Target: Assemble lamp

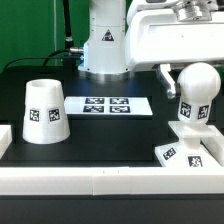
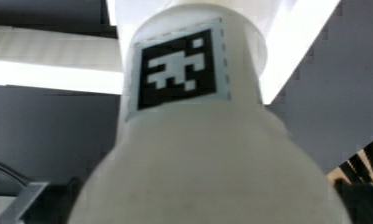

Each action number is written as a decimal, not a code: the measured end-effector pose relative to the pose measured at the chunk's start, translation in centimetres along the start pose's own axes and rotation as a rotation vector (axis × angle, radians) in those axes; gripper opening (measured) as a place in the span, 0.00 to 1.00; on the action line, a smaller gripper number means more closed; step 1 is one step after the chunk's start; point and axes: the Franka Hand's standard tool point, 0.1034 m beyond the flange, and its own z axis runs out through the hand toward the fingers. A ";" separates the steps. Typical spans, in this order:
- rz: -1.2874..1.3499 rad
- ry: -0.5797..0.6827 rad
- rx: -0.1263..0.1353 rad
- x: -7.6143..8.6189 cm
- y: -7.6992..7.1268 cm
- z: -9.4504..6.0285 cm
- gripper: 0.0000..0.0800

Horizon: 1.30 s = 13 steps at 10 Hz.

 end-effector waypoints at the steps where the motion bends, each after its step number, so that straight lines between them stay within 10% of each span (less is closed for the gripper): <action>1: 0.000 0.000 0.000 0.0 0.0 0.0 0.87; 8: 0.023 -0.120 0.032 2.9 1.4 -1.9 0.87; 13: 0.028 -0.293 0.080 1.6 1.1 -1.4 0.87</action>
Offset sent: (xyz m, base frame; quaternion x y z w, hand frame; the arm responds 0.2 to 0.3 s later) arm 0.0121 -0.0289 0.0172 0.0074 -0.0856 0.0051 0.9963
